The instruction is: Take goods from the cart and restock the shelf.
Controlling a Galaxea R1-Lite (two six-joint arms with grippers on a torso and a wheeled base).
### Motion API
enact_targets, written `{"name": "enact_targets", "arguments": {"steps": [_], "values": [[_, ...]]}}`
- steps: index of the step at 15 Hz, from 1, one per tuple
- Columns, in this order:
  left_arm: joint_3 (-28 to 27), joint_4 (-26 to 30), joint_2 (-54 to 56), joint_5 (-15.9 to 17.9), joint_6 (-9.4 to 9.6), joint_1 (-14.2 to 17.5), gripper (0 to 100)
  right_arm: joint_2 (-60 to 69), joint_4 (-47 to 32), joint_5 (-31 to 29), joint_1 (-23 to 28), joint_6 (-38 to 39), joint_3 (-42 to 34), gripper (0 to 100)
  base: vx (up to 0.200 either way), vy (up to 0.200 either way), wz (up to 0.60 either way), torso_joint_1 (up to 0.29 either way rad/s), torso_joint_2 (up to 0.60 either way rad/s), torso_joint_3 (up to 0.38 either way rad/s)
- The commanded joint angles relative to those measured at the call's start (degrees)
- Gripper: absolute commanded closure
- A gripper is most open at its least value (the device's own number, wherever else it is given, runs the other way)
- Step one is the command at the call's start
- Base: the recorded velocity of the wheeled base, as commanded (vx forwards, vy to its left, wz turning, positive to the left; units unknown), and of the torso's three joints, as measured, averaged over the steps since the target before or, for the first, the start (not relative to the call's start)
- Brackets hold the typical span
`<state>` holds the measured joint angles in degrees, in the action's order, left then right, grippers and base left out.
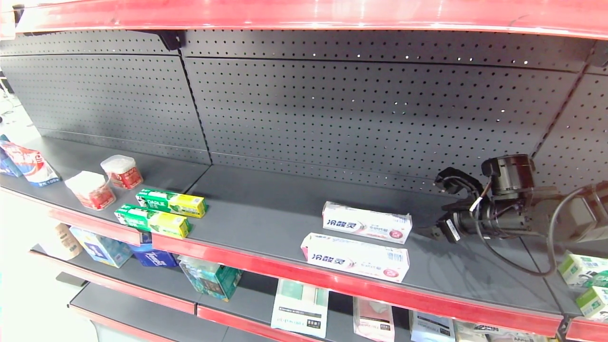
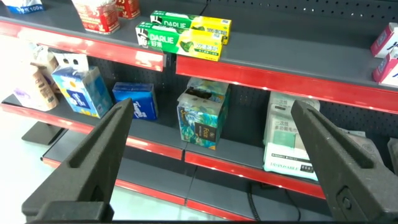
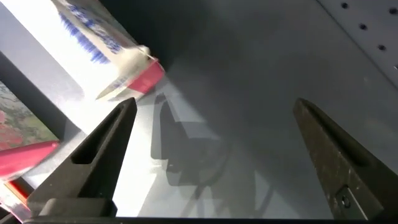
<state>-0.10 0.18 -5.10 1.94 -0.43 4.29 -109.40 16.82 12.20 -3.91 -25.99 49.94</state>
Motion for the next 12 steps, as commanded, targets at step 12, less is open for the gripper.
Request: {"name": "enact_targets", "arguments": {"steps": [12], "values": [[0.0, 0.0, -0.1, 0.0, -0.01, 0.0, 0, 77.1, -0.8, 1.8, 6.3, 11.4, -42.1, 0, 0.0, 0.0, 0.0, 0.0, 0.0, 0.0]]}}
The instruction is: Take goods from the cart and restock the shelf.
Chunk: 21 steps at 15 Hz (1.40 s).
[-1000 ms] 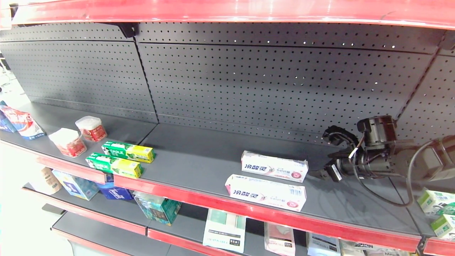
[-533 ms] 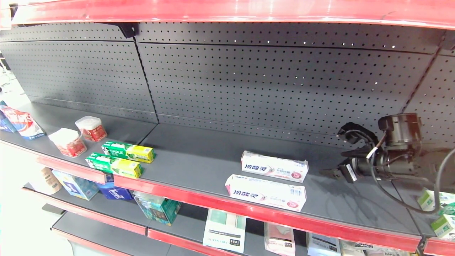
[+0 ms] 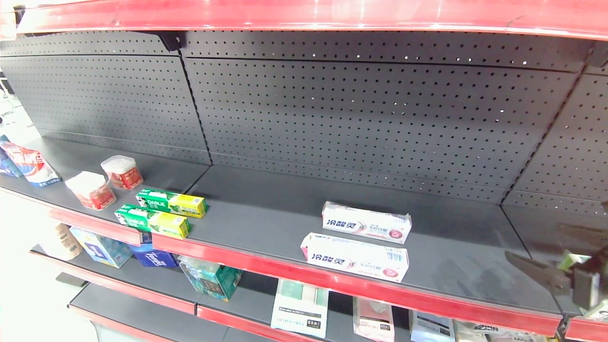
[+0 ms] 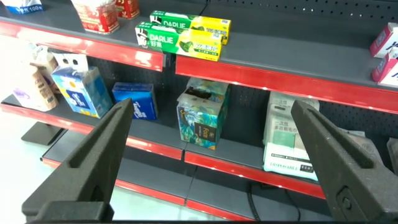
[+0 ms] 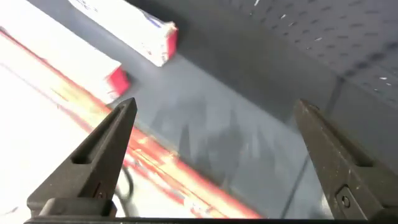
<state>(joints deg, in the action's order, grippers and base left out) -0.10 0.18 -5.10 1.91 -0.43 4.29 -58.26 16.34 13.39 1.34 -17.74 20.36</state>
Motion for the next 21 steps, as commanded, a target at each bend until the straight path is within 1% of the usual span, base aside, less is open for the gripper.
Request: {"name": "enact_targets", "arguments": {"steps": [1, 2, 3, 4, 5, 7, 8, 9, 10, 11, 12, 13, 14, 15, 16, 17, 19, 20, 21], "values": [[0.0, 0.0, -0.1, 0.0, -0.01, 0.0, 0, 33.8, -0.4, 0.4, 1.0, 5.3, -16.7, 0, 0.0, 0.0, 0.0, 0.0, 0.0, 0.0], [0.0, 0.0, -0.1, 0.0, -0.01, 0.0, 0, 46.8, -2.6, -1.0, 1.3, 6.0, -20.4, 0, 0.0, 0.0, 0.0, 0.0, 0.0, 0.0], [0.0, 0.0, -0.1, 0.0, -0.01, 0.0, 0, 54.2, -9.5, -3.5, 1.6, 5.7, -20.3, 0, 0.0, 0.0, 0.0, 0.0, 0.0, 0.0], [0.0, 0.0, -0.1, -0.1, -0.01, 0.0, 0, 53.3, -10.7, -8.1, 1.6, 5.6, -20.0, 0, 0.0, 0.0, 0.0, 0.0, 0.0, 0.0], [0.0, 0.0, -0.1, -0.1, -0.01, 0.0, 0, 53.5, -11.6, -13.3, 1.6, 7.2, -20.4, 0, 0.0, 0.0, 0.0, 0.0, 0.0, 0.0], [0.0, 0.0, -0.1, -0.1, -0.01, 0.0, 0, 53.3, -13.9, -16.9, 1.5, 11.9, -19.9, 0, 0.0, 0.0, 0.0, 0.0, 0.0, 0.0], [0.0, 0.0, -0.1, -0.1, -0.01, 0.0, 0, 54.0, -13.8, -16.5, 0.9, 11.9, -19.9, 0, 0.0, 0.0, 0.0, 0.0, 0.0, 0.0], [0.0, 0.0, -0.1, -0.1, -0.01, 0.0, 0, 55.3, -13.9, -15.1, -1.3, 11.9, -19.9, 0, 0.0, 0.0, 0.0, 0.0, 0.0, 0.0], [0.0, 0.0, -0.1, 0.0, -0.01, 0.0, 0, 56.0, -13.8, -12.9, -2.5, 12.4, -19.9, 0, 0.0, 0.0, 0.0, 0.0, 0.0, 0.0], [0.0, 0.0, -0.1, 0.1, 0.25, 0.0, 0, 56.4, -14.1, -8.9, -2.0, 13.7, -20.2, 0, 0.0, 0.0, 0.0, 0.0, 0.0, 0.0], [0.0, 0.0, -0.1, 0.2, 0.51, -0.7, 0, 56.8, -14.8, -7.0, -1.9, 14.0, -20.4, 0, 0.0, 0.0, 0.0, 0.0, 0.0, 0.0], [0.0, 0.0, 0.5, 0.5, 0.51, -4.8, 0, 56.7, -16.4, -7.5, -2.0, 14.1, -20.1, 0, 0.0, 0.0, 0.0, 0.0, 0.0, 0.0], [0.0, 0.0, 1.4, 0.5, 0.51, -6.5, 0, 57.5, -16.4, -8.0, -1.6, 14.8, -20.2, 0, 0.0, 0.0, 0.0, 0.0, 0.0, 0.0], [0.0, 0.0, 1.6, 0.5, 0.34, -6.1, 0, 58.2, -16.4, -10.9, -1.3, 16.9, -20.4, 0, 0.0, 0.0, 0.0, 0.0, 0.0, 0.0], [0.0, 0.0, 1.7, 0.4, 0.25, -6.1, 0, 58.1, -16.3, -15.6, -1.3, 20.0, -20.3, 0, 0.0, 0.0, 0.0, 0.0, 0.0, 0.0], [0.0, 0.0, 1.9, 0.4, 0.25, -6.0, 0, 58.1, -16.3, -15.9, -1.3, 20.9, -20.3, 0, 0.0, 0.0, 0.0, 0.0, 0.0, 0.0], [0.0, 0.0, 3.1, 0.4, 0.34, -5.4, 0, 58.2, -16.4, -14.2, -1.4, 17.5, -20.3, 0, 0.0, 0.0, 0.0, 0.0, 0.0, 0.0], [0.0, 0.0, 4.6, 0.4, 0.34, -4.8, 0, 58.1, -16.3, -10.0, -1.4, 14.2, -20.3, 0, 0.0, 0.0, 0.0, 0.0, 0.0, 0.0], [0.0, 0.0, 5.0, 0.4, 0.34, -4.6, 0, 58.2, -16.3, -10.0, -1.3, 15.3, -20.4, 0, 0.0, 0.0, 0.0, 0.0, 0.0, 0.0]]}}
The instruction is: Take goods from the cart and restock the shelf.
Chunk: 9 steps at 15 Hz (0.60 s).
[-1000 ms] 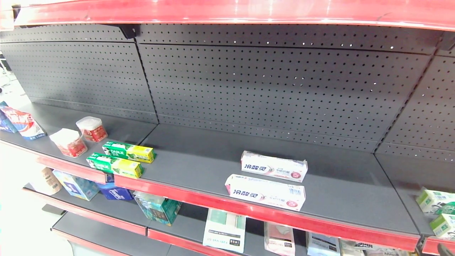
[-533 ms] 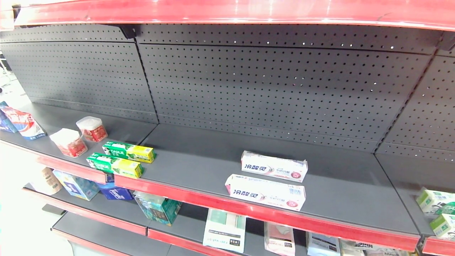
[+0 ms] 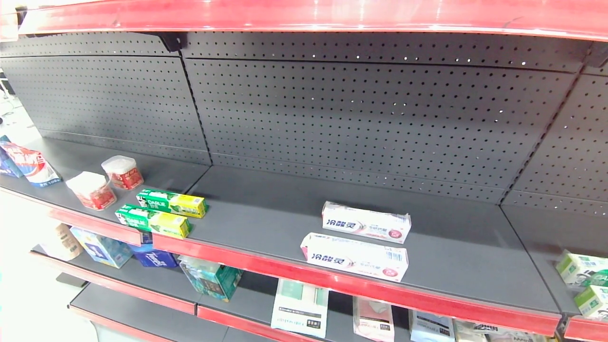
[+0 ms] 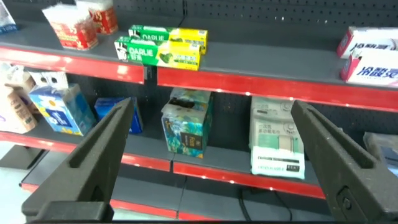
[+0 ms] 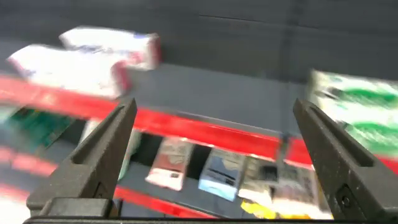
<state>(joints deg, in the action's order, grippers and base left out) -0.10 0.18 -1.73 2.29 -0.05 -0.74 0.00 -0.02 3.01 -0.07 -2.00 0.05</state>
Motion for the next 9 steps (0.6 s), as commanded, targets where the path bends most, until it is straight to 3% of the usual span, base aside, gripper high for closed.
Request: {"name": "enact_targets", "arguments": {"steps": [1, 2, 9], "values": [[0.0, 0.0, 1.7, -0.2, -0.04, 0.4, 0, -0.1, -0.1, -1.2, 0.1, 1.7, 0.0, 0, 0.0, 0.0, 0.0, 0.0, 0.0, 0.0], [0.0, 0.0, 1.7, -0.4, -0.04, 0.5, 0, -0.1, -0.1, -4.2, 0.1, 2.4, 0.0, 0, 0.0, 0.0, 0.0, 0.0, 0.0, 0.0], [0.0, 0.0, 1.7, -0.7, 0.05, 0.5, 0, -0.1, -0.1, -3.9, 0.1, 2.3, 0.0, 0, 0.0, 0.0, 0.0, 0.0, 0.0, 0.0]]}}
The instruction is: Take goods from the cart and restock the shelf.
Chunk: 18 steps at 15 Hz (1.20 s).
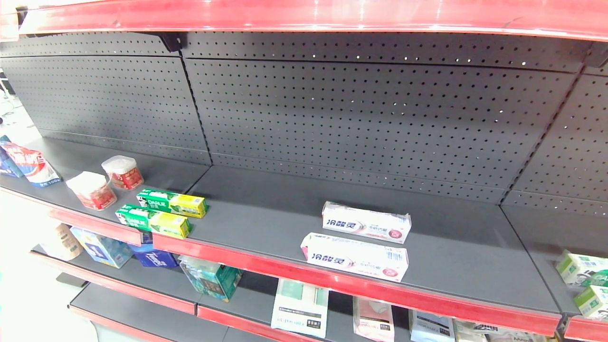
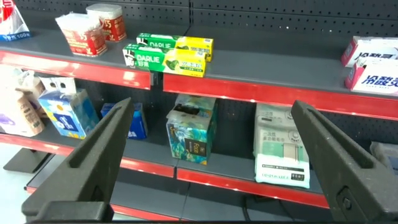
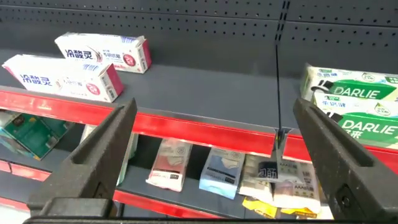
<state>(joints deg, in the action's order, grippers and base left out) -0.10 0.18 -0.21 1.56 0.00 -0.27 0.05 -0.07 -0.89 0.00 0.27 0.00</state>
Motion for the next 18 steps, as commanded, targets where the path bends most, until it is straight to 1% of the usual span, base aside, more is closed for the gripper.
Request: {"name": "enact_targets", "arguments": {"steps": [1, 5, 14, 17, 18], "values": [[0.0, 0.0, 0.2, 0.0, 0.0, 0.0, 0, -0.1, 0.0, 0.0, 0.0, -0.1, 0.0, 0, 0.0, 0.0, 0.0, 0.0, 0.0, 0.0], [0.0, 0.0, 0.2, 0.0, 0.0, -0.1, 0, -0.1, 0.0, 0.0, 0.0, 0.1, 0.0, 0, 0.0, 0.0, 0.0, 0.0, 0.0, 0.0], [0.0, 0.0, 0.1, 0.4, -0.18, 0.0, 0, -0.1, 0.0, 0.0, 0.0, 0.2, 0.0, 0, 0.0, 0.0, -0.6, 0.004, 0.0, -0.001], [-0.1, 0.0, -1.2, 0.9, 0.0, -0.3, 0, -0.1, 0.0, 0.0, 0.0, 0.1, 0.0, 0, 0.0, 0.0, 0.0, 0.0, 0.0, 0.0], [-0.2, 0.1, -3.8, 0.9, 0.0, -0.5, 0, -0.1, 0.0, 0.0, 0.0, 0.0, 0.0, 0, 0.0, 0.0, 0.0, 0.0, 0.0, 0.0]]}}
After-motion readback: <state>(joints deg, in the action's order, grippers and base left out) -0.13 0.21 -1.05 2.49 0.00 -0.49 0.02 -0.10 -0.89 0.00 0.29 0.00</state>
